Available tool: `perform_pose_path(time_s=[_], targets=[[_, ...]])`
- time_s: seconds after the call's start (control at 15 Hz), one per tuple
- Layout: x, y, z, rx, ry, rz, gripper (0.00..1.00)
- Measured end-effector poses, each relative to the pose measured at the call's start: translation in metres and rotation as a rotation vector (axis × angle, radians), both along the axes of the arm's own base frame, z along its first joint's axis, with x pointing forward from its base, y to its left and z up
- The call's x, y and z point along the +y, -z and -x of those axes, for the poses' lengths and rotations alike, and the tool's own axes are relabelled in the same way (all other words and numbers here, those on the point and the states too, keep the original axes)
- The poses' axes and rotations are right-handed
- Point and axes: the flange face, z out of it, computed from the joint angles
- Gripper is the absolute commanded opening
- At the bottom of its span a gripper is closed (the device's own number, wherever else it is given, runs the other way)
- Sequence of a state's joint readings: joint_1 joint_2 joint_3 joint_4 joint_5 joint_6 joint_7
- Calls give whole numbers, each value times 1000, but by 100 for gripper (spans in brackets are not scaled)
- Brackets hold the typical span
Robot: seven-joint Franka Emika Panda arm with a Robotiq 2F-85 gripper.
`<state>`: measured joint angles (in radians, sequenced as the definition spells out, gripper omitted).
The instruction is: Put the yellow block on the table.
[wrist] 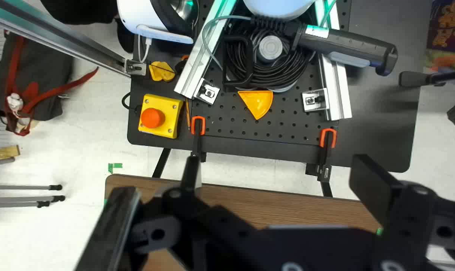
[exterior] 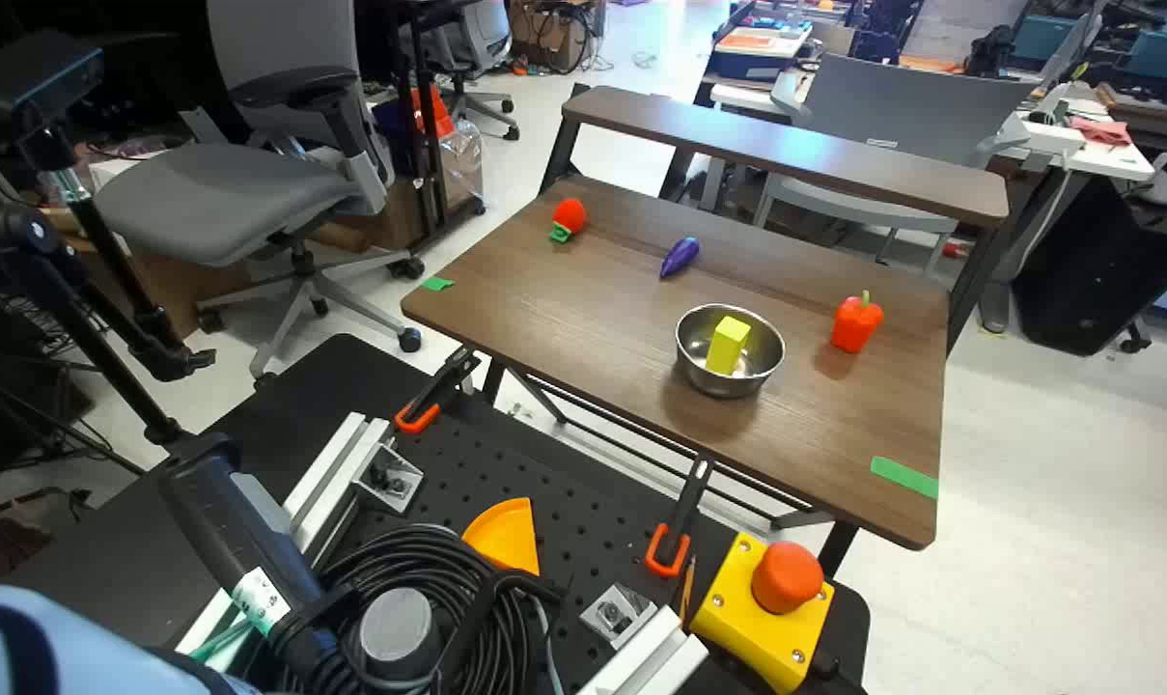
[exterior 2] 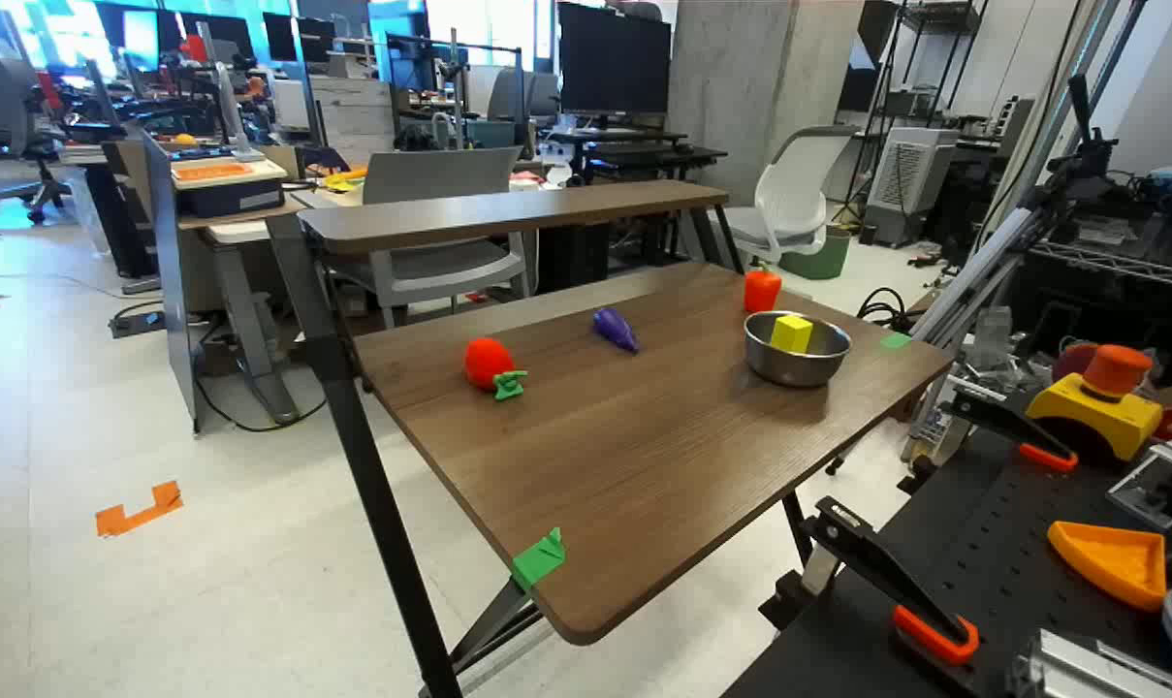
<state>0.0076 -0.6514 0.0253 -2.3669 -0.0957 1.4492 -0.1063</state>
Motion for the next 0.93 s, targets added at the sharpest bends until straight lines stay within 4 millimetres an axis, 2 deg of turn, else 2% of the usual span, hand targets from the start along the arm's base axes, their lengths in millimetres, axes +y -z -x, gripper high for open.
perform_pose_path(time_s=[0.8, 0.93], targets=[[0, 0, 0, 0, 2, -1, 100], [-3, 4, -6, -6, 11, -7, 100]])
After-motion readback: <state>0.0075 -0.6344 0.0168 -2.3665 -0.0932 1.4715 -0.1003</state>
